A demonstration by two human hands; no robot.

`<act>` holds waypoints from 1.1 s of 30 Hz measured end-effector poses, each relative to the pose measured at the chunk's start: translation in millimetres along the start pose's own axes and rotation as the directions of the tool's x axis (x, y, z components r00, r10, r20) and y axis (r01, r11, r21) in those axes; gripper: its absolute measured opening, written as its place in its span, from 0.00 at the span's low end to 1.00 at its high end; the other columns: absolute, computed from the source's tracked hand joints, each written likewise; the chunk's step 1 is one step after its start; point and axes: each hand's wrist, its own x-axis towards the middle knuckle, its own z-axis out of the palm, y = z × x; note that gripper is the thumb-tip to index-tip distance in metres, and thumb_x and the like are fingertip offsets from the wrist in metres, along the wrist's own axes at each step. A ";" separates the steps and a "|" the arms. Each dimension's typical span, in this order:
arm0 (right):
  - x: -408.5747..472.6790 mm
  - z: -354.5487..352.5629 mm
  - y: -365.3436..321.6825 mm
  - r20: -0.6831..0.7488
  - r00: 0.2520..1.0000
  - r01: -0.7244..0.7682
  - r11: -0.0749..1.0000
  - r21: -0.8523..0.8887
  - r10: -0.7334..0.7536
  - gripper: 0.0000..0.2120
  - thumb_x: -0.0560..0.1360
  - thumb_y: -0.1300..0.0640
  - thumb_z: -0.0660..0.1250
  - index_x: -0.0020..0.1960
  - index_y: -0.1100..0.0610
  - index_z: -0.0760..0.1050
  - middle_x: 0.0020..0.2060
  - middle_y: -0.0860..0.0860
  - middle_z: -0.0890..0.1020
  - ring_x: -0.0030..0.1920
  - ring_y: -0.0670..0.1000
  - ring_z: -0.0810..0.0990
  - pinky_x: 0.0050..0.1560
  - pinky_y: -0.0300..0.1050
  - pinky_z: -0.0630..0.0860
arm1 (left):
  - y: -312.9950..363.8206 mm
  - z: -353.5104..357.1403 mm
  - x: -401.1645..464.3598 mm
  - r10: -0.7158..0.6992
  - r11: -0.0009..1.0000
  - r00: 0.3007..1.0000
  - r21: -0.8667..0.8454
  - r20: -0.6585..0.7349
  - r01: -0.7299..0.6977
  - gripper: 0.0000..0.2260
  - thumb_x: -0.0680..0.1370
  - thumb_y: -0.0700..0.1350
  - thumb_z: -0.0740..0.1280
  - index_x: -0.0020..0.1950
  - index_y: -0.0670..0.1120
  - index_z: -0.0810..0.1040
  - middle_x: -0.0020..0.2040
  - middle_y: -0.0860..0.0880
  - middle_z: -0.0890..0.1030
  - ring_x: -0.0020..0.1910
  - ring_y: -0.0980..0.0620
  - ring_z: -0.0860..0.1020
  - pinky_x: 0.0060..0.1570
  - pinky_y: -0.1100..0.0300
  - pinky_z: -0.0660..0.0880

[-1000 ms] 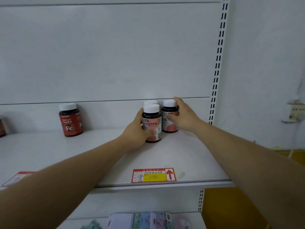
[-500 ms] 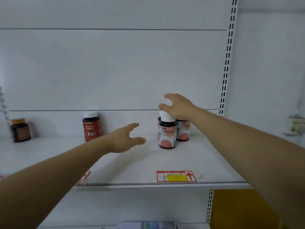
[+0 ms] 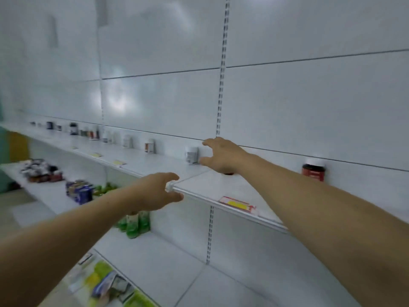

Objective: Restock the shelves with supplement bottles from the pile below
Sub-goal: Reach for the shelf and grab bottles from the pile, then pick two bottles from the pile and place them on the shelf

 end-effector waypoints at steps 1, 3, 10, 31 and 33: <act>15.6 12.1 -29.4 0.008 0.999 0.042 0.999 0.010 -0.042 0.31 0.77 0.41 0.60 0.76 0.50 0.57 0.74 0.53 0.61 0.72 0.56 0.63 0.69 0.50 0.63 | -27.6 -8.6 -9.4 -0.044 0.999 0.999 0.006 -0.006 0.044 0.28 0.75 0.58 0.66 0.73 0.54 0.63 0.70 0.49 0.70 0.61 0.49 0.74 0.59 0.59 0.69; 44.1 35.9 -86.1 0.037 0.992 0.117 0.992 0.045 -0.119 0.31 0.77 0.40 0.60 0.76 0.50 0.57 0.75 0.53 0.60 0.73 0.56 0.61 0.70 0.51 0.62 | -80.6 -22.8 -27.9 -0.130 0.991 0.991 0.042 -0.011 0.130 0.29 0.75 0.59 0.66 0.73 0.54 0.62 0.70 0.48 0.70 0.61 0.50 0.74 0.60 0.57 0.70; 132.3 114.7 -252.0 0.113 0.921 0.362 0.926 0.109 -0.373 0.31 0.77 0.40 0.60 0.76 0.50 0.57 0.74 0.53 0.63 0.70 0.56 0.65 0.68 0.53 0.66 | -235.1 -48.2 -67.6 -0.351 0.935 0.936 0.040 -0.034 0.352 0.27 0.76 0.57 0.65 0.73 0.53 0.63 0.71 0.50 0.69 0.64 0.49 0.72 0.62 0.56 0.68; 513.8 374.6 -512.9 0.214 0.809 0.486 0.828 0.279 -0.547 0.30 0.77 0.40 0.60 0.74 0.53 0.63 0.72 0.53 0.67 0.69 0.55 0.67 0.65 0.51 0.67 | -667.6 -67.1 92.8 -0.703 0.711 0.711 -0.053 -0.007 0.701 0.26 0.77 0.55 0.65 0.73 0.52 0.63 0.73 0.49 0.66 0.68 0.48 0.68 0.64 0.57 0.65; 544.5 404.5 -536.7 0.235 0.800 0.492 0.827 0.270 -0.553 0.29 0.77 0.40 0.60 0.73 0.53 0.63 0.71 0.54 0.68 0.68 0.55 0.69 0.64 0.51 0.69 | -712.4 -68.6 108.2 -0.705 0.708 0.709 -0.053 0.000 0.704 0.26 0.77 0.56 0.65 0.73 0.52 0.63 0.73 0.49 0.66 0.69 0.48 0.68 0.65 0.56 0.65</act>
